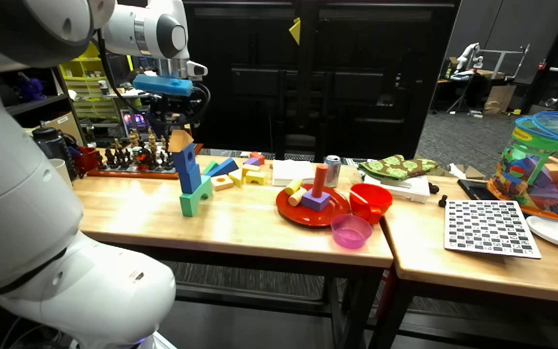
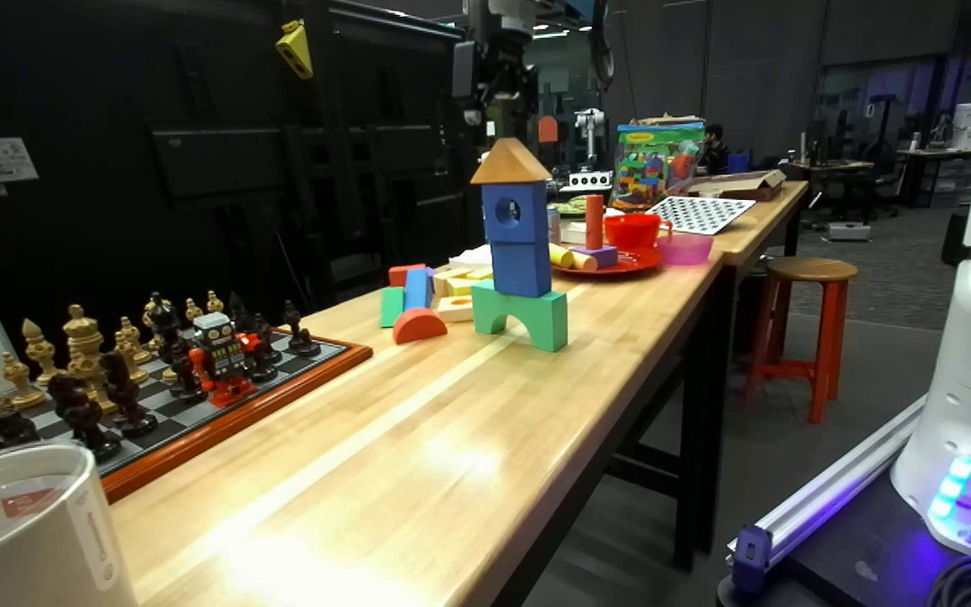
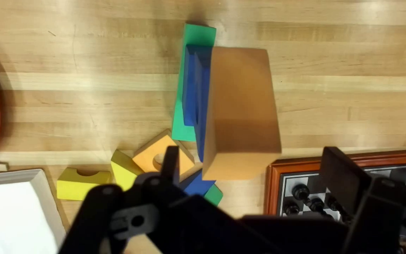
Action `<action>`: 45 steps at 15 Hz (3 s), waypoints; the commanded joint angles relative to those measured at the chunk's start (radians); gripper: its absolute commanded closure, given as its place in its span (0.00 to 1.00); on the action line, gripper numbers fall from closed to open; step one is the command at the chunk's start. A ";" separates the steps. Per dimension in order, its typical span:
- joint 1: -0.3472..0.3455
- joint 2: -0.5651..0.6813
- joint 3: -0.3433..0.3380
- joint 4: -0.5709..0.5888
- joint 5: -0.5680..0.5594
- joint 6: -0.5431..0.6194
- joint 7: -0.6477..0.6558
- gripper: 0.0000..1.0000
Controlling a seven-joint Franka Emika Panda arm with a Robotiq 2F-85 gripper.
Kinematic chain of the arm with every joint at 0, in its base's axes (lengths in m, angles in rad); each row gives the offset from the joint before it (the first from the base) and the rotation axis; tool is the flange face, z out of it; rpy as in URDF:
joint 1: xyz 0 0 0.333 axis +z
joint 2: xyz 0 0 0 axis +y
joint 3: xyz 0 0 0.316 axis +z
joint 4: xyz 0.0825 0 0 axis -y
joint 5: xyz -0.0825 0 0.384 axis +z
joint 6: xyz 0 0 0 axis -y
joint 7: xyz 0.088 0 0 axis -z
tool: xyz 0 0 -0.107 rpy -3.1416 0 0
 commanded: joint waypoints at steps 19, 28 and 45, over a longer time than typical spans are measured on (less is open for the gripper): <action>0.078 -0.034 0.227 -0.031 -0.363 0.030 0.166 0.00; 0.166 -0.054 0.268 -0.119 -0.522 0.115 -0.010 0.00; 0.195 -0.120 0.194 -0.350 -0.705 0.367 -0.344 0.00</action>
